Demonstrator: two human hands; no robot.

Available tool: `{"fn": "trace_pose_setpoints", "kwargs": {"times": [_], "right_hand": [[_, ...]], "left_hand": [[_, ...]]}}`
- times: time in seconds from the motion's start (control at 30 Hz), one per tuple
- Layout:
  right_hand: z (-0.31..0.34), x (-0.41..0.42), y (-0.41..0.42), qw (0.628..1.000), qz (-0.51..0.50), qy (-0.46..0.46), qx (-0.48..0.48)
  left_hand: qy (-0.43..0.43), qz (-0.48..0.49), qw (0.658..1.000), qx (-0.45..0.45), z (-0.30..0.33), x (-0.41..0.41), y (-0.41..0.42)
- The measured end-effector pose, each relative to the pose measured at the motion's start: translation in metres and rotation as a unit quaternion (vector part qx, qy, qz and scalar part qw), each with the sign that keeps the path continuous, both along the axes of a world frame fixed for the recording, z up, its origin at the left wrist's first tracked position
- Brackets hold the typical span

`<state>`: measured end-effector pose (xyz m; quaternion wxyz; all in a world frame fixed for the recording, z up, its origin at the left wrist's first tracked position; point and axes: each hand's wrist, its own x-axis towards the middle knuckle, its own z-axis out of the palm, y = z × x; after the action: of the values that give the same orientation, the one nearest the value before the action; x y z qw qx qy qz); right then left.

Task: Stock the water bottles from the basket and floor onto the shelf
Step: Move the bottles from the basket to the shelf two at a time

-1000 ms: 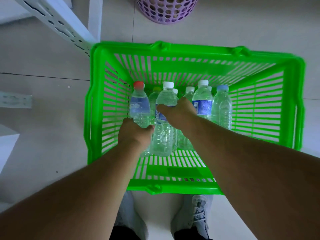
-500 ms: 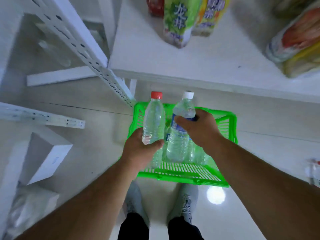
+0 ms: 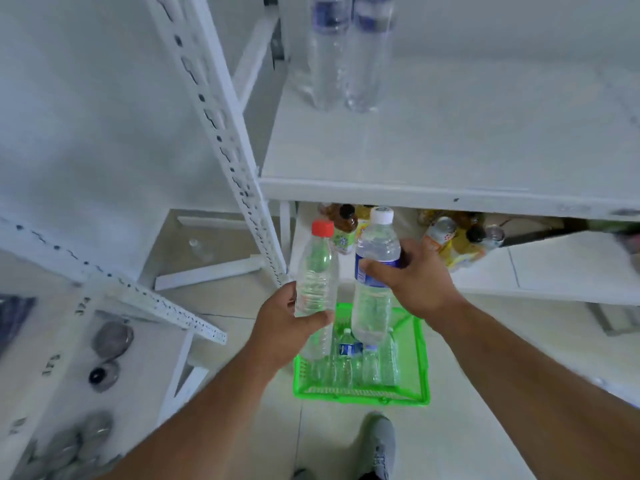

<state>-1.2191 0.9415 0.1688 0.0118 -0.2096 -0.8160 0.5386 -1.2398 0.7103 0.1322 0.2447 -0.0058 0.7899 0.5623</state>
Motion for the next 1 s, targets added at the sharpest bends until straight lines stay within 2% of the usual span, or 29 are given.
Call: {"fn": "trace_pose_setpoints", "kwargs": {"times": [0.2, 0.43, 0.63, 1.0], "right_hand": [[0.131, 0.033, -0.015, 0.997, -0.012, 0.069, 0.032], [0.221, 0.066, -0.024, 0.99, -0.035, 0.131, 0.044], [0.256, 0.077, -0.013, 0.986, -0.02, 0.156, 0.058], [0.273, 0.066, 0.044, 0.98, 0.041, 0.181, 0.065]], "left_hand": [[0.057, -0.027, 0.998, 0.024, 0.108, 0.019, -0.017], [0.125, -0.055, 0.988, 0.066, 0.178, 0.032, -0.016], [0.157, -0.05, 0.983, 0.081, 0.209, 0.04, 0.0], [0.184, 0.014, 0.981, 0.06, 0.239, 0.045, 0.055]]}}
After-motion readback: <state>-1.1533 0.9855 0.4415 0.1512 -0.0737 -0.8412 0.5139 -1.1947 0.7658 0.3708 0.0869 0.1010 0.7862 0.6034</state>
